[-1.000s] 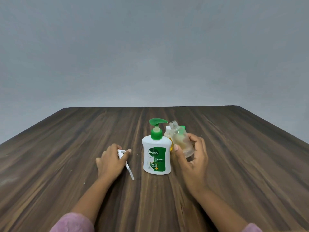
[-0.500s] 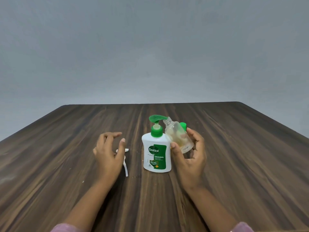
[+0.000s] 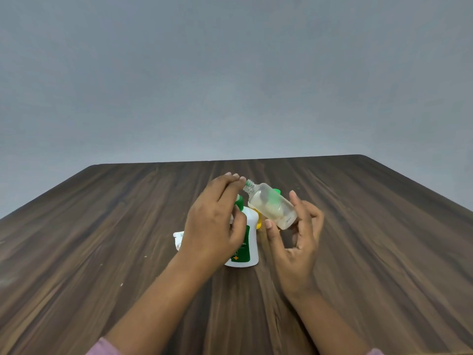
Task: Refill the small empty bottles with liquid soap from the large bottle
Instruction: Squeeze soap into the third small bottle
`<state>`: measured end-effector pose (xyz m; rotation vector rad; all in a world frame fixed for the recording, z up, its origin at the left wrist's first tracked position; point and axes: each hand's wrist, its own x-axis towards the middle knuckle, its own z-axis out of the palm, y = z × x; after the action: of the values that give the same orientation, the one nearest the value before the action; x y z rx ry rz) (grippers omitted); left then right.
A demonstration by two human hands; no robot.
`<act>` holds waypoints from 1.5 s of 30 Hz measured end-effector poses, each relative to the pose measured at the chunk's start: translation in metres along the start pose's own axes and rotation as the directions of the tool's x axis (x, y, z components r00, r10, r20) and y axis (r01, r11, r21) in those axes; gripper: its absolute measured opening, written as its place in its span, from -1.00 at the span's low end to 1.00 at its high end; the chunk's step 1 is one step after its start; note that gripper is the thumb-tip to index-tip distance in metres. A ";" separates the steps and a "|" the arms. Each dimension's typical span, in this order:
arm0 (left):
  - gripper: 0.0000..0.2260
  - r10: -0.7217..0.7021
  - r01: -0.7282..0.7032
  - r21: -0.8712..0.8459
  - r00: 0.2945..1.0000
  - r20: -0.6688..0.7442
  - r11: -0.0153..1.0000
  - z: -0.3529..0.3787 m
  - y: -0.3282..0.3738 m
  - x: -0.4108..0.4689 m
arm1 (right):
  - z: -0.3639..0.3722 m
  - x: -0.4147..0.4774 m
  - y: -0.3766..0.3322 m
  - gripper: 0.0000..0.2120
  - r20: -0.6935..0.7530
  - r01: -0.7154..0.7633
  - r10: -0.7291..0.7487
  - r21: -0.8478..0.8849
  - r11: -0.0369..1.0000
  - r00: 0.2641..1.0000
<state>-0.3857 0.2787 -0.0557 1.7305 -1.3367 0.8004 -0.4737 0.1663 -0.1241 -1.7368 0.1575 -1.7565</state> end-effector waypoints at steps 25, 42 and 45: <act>-0.68 -0.090 0.083 -0.061 0.988 -0.125 0.995 0.003 -0.001 0.002 | -0.003 -0.005 -0.002 -0.59 0.033 -0.031 0.031 -0.018 0.999 0.999; -0.76 -0.005 0.009 0.031 0.990 -0.141 0.999 0.003 -0.003 0.015 | -0.004 -0.003 -0.001 -0.61 0.046 -0.016 0.020 -0.073 0.997 0.999; -0.75 -0.035 0.038 0.012 0.983 -0.178 0.999 0.014 -0.004 0.012 | -0.004 -0.005 0.002 -0.61 0.042 -0.027 0.032 -0.107 0.994 0.999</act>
<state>-0.3790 0.2618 -0.0530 1.6492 -1.1788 0.9236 -0.4772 0.1656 -0.1298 -1.8373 0.2610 -1.7151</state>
